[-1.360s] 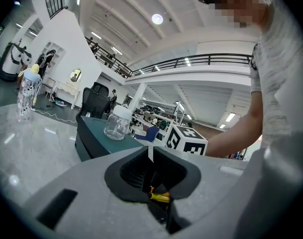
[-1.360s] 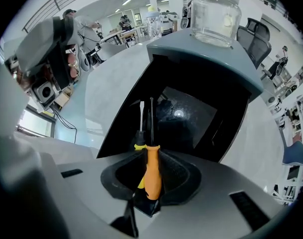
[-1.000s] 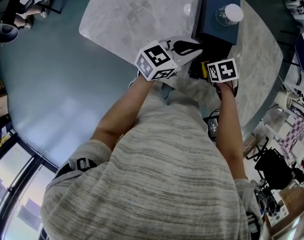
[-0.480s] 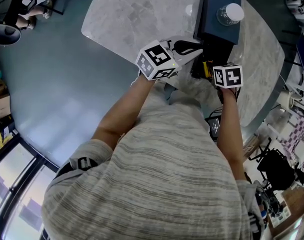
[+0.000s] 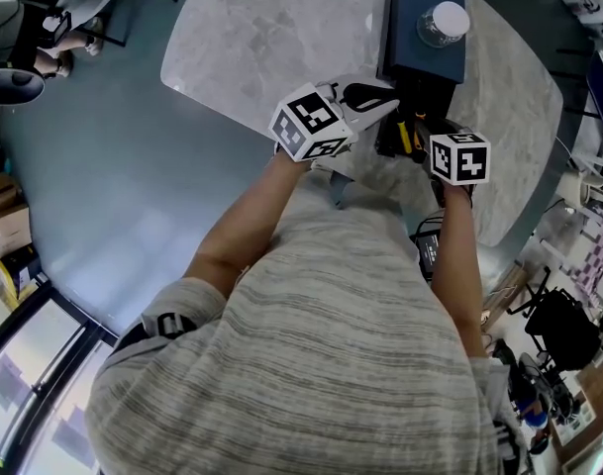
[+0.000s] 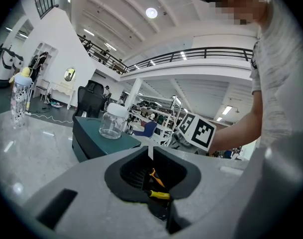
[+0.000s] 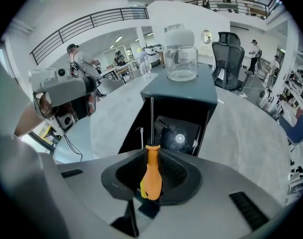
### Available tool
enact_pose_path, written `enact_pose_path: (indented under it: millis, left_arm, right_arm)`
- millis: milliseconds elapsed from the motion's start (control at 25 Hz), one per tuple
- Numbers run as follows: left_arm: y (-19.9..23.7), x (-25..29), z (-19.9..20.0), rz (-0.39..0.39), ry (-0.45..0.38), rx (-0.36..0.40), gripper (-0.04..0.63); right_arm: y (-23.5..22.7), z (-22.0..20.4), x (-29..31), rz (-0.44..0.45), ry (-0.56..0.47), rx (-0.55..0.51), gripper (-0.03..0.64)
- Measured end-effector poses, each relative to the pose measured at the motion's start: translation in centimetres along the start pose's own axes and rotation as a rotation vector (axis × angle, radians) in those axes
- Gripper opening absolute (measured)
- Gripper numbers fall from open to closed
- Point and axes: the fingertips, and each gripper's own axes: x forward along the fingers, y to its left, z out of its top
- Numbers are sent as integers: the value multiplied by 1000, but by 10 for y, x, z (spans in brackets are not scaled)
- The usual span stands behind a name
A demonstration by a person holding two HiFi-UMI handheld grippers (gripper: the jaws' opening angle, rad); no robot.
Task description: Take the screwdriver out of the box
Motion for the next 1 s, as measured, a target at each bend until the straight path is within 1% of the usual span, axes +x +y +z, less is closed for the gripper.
enact_pose_path:
  millis: [360,520,720,1000]
  left_arm:
    - [-14,16,-4,-54,82,78,28]
    - [-23,24,0,-68,124,153,28]
    - [-37,38,-4,-99,189,243,28]
    - [-50,54,-11,-131,278,323,28]
  right_arm:
    - [-3,19,-25,0,-140,47,67]
    - [-5,28,-43,-1,-200,71,67]
    - [-10,29,-59,-2,-270,106,67]
    - [-18,29,-80,11,-383,156,67]
